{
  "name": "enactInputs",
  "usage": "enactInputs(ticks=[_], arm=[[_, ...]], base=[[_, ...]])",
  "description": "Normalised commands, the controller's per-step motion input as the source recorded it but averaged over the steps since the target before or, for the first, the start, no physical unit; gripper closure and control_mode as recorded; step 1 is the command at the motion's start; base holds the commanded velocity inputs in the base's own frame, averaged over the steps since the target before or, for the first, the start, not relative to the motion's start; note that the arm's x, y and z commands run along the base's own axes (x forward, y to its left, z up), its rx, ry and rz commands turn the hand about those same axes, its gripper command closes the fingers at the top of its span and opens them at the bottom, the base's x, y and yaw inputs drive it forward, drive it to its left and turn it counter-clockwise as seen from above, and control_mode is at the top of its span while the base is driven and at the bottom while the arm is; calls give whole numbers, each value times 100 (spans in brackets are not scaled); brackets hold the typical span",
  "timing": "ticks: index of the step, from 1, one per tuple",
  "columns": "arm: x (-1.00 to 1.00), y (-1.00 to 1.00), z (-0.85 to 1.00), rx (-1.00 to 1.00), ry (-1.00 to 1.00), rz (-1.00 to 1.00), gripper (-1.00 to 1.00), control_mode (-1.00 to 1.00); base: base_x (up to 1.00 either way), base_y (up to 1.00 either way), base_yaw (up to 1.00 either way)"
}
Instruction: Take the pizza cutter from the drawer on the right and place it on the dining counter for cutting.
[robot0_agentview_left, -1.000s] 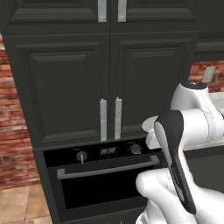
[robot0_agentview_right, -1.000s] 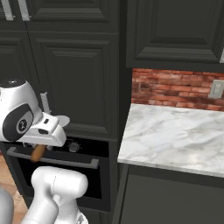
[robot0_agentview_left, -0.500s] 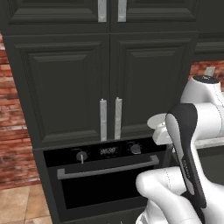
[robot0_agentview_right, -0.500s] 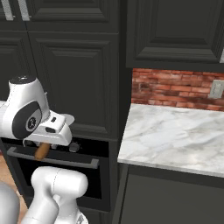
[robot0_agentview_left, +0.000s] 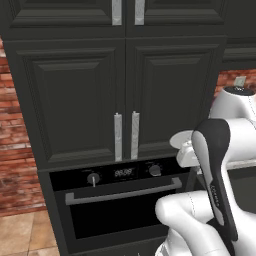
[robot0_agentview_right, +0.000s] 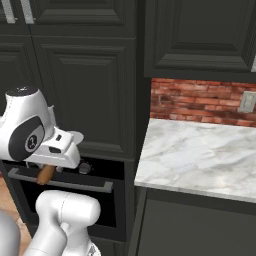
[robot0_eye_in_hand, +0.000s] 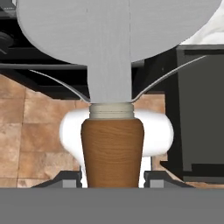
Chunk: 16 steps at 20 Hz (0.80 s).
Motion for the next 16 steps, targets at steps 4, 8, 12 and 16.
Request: enactInputs(ticks=[4, 8, 12, 16], arm=[[-9, 0, 0, 0, 0, 0, 100, -100], [0, 0, 0, 0, 0, 0, 100, 100], [0, 0, 0, 0, 0, 0, 100, 100], [0, 0, 0, 0, 0, 0, 100, 100]], base=[[0, 0, 0], [-3, 0, 0], [-42, 0, 4], [-92, 24, 11]])
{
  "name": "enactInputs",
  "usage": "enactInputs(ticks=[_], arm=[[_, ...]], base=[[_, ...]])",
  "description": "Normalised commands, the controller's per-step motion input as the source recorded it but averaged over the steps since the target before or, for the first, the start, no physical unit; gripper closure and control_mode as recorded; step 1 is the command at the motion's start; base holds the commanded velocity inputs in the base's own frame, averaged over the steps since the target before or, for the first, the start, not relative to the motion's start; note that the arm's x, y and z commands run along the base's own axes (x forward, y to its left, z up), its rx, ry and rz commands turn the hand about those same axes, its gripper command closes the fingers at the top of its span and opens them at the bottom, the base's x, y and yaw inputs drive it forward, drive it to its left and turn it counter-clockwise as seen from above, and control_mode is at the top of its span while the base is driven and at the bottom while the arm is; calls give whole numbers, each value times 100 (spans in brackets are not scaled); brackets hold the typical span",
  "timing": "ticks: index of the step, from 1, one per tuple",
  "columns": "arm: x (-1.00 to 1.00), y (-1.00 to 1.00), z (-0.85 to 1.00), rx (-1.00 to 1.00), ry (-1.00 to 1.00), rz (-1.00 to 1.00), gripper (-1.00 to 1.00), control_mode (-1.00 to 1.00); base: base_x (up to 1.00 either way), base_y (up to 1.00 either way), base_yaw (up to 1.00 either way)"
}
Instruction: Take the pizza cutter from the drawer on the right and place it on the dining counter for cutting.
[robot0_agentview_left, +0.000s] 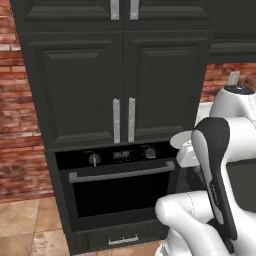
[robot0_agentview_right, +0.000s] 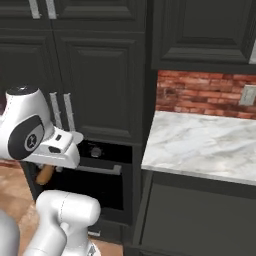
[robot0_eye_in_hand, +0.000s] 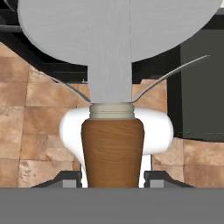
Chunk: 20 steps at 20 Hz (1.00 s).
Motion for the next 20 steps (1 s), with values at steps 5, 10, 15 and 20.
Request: enactInputs(ticks=[5, 10, 15, 20], arm=[[0, 0, 0, 0, 0, 0, 100, 100], [0, 0, 0, 0, 0, 0, 100, 100], [0, 0, 0, 0, 0, 0, 100, 100], [0, 0, 0, 0, 0, 0, 100, 100]], base=[[-94, 35, 27], [-40, 60, 65], [-21, 52, 93], [-15, 52, 95]])
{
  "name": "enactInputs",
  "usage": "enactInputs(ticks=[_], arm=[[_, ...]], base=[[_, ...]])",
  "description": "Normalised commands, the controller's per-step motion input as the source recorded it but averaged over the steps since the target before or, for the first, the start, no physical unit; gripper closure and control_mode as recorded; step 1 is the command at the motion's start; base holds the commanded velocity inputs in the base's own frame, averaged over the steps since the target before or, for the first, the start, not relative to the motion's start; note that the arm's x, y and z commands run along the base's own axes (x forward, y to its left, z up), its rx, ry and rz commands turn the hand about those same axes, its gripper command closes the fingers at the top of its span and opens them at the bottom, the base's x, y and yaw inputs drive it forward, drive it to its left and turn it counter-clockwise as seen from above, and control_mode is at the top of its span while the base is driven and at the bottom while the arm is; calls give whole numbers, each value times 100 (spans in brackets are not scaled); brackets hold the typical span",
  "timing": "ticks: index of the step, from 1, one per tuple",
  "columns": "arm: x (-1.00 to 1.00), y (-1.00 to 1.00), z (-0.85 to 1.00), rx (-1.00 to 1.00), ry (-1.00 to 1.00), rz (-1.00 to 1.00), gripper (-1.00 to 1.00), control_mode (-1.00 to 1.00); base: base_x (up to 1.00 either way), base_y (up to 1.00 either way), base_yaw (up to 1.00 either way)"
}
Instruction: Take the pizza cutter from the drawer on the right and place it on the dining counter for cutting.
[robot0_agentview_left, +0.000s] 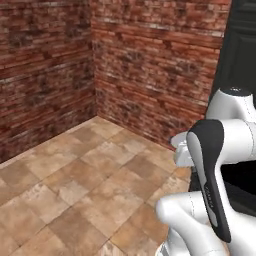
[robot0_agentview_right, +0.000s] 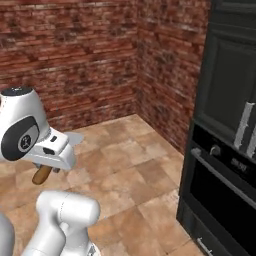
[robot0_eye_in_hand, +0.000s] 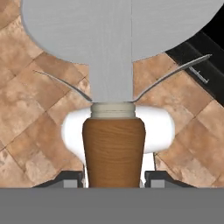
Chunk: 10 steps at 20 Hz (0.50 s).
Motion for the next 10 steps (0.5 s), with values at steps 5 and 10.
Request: enactInputs(ticks=[5, 10], arm=[[0, 0, 0, 0, 0, 0, 100, 100], [0, 0, 0, 0, 0, 0, 100, 100]], base=[[-7, 45, 95], [0, 28, 96]])
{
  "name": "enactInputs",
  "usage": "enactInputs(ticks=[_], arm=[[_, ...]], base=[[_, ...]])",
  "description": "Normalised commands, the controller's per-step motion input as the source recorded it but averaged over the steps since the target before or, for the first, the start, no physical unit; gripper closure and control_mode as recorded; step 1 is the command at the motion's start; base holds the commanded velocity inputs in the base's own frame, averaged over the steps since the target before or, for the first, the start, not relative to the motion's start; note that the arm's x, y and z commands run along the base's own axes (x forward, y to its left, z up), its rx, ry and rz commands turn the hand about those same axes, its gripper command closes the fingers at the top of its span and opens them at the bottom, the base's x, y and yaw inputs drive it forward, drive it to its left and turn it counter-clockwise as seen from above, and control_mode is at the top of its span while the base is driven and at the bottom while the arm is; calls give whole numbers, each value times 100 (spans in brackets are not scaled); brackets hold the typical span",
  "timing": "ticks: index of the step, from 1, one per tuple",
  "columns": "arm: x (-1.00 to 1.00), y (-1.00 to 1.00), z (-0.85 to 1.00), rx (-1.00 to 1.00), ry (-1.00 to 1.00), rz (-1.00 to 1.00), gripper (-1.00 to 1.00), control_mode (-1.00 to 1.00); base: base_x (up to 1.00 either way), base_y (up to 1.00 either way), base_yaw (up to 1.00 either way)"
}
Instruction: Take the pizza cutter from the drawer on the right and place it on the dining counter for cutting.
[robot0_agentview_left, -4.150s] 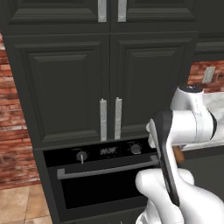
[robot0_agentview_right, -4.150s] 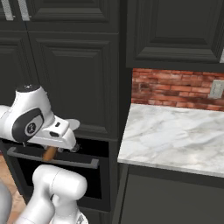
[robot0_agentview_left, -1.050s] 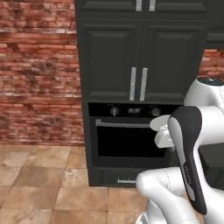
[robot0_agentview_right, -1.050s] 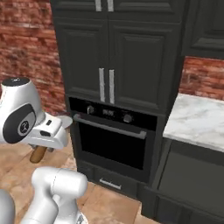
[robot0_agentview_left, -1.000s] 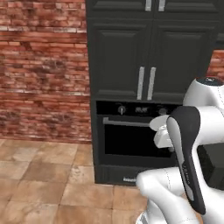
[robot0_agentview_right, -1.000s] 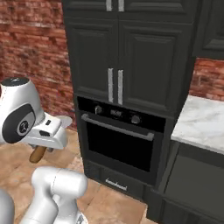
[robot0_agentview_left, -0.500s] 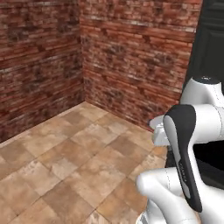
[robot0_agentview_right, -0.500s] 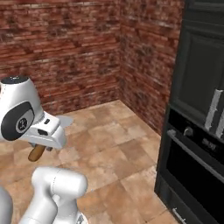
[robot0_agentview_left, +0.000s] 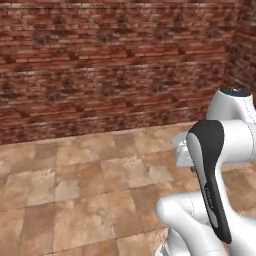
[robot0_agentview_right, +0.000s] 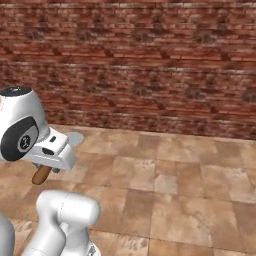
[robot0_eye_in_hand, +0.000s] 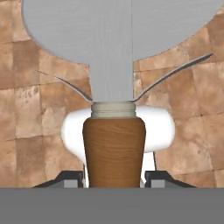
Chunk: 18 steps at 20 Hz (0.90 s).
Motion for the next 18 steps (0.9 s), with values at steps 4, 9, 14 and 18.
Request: enactInputs(ticks=[4, 9, 14, 18], arm=[[0, 0, 0, 0, 0, 0, 100, 100], [0, 0, 0, 0, 0, 0, 100, 100], [0, 0, 0, 0, 0, 0, 100, 100], [0, 0, 0, 0, 0, 0, 100, 100]], base=[[0, 10, 94], [0, 0, 86], [0, 0, 85], [1, 3, 82]])
